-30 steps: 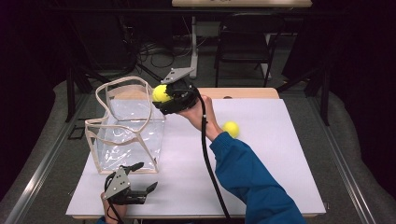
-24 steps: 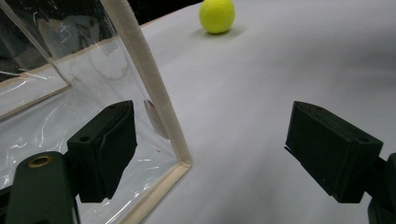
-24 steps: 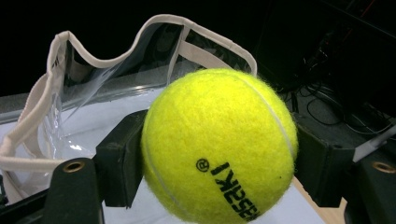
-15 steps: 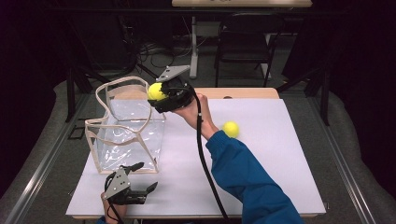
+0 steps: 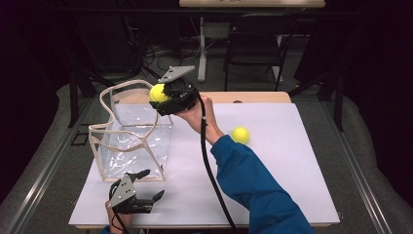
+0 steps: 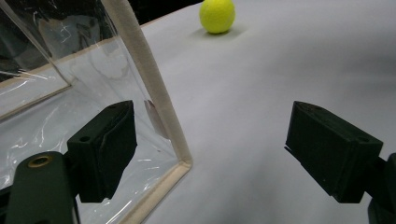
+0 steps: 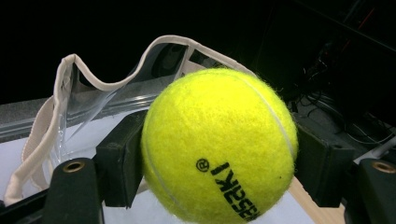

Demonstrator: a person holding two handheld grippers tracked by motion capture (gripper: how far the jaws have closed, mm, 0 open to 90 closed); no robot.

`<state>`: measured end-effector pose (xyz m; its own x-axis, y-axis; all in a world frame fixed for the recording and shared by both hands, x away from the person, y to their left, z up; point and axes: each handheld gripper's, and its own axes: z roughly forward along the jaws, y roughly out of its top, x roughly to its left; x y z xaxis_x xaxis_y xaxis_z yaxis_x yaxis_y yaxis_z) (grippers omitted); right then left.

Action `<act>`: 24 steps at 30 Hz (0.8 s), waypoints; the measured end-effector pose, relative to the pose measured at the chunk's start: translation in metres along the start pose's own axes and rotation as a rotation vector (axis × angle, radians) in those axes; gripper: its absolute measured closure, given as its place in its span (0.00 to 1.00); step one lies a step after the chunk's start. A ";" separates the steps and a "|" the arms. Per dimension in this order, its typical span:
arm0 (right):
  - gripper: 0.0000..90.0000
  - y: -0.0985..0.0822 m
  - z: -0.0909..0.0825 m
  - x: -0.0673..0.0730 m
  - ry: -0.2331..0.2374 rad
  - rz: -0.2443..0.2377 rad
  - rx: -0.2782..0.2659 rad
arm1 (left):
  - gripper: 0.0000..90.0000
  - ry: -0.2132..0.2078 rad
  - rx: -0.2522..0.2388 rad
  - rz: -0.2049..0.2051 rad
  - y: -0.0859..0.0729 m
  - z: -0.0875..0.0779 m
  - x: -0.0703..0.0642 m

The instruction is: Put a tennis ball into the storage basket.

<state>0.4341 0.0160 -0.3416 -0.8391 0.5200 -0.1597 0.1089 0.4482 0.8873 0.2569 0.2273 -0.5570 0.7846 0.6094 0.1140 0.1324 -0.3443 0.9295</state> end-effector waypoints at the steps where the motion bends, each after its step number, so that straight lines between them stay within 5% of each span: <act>1: 0.29 0.001 0.001 0.000 0.002 -0.001 -0.005 | 0.18 0.001 -0.002 0.000 0.000 0.000 0.000; 24: 0.29 0.013 0.017 0.016 0.022 -0.019 -0.014 | 0.18 -0.001 -0.004 0.002 0.000 -0.001 0.001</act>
<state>0.4314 0.0420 -0.3399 -0.8523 0.4957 -0.1669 0.0860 0.4477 0.8900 0.2571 0.2283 -0.5568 0.7855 0.6080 0.1153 0.1287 -0.3427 0.9306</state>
